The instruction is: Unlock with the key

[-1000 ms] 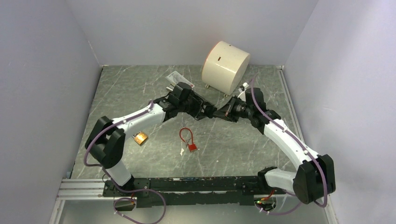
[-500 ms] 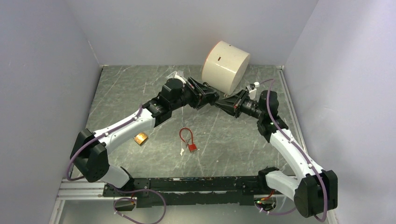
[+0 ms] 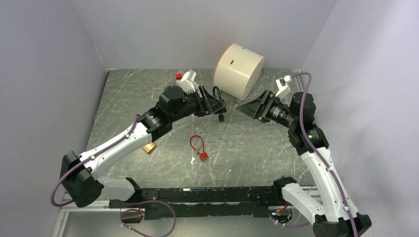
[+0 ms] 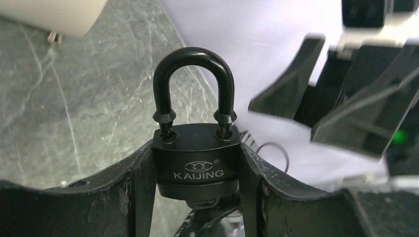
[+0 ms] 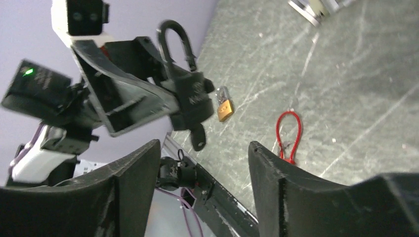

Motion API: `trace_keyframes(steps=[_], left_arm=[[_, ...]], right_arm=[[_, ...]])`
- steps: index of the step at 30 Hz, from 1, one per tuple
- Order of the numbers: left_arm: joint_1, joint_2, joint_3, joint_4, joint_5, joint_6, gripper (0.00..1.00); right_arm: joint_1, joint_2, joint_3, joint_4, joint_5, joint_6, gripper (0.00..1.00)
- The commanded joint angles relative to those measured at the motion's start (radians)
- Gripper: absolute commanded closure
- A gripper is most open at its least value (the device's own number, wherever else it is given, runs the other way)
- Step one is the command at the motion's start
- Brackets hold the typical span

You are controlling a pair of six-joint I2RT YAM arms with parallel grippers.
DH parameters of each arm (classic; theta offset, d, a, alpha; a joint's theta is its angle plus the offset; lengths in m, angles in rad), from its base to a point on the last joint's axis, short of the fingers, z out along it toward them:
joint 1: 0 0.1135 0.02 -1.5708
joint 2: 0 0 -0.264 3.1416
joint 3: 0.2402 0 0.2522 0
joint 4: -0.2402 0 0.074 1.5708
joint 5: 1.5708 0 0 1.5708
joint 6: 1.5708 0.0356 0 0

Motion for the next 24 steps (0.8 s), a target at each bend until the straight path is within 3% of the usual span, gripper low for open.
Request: trace_keyframes(steps=[1,6,11,19,24], left_arm=[[-0.006,-0.105,0.015,0.135,0.199,0.406,0.86],[-0.006,-0.109,0.128,-0.007,0.425,0.622,0.87],[-0.005,-0.091,0.229,-0.169,0.514,0.725,0.89],[-0.006,-0.056,0.28,-0.173,0.631,0.756,0.92],[-0.004,-0.036,0.324,-0.152,0.737,0.704,0.93]], right_arm=[[-0.004,-0.008,0.072,0.109,-0.093,-0.101,0.27],[-0.004,-0.006,0.062,0.347,-0.196,-0.044,0.29],[0.019,0.032,0.055,0.699,-0.39,0.067,0.27],[0.081,0.068,0.132,0.478,-0.292,-0.078,0.19],[0.086,0.04,0.059,0.657,-0.38,-0.036,0.37]])
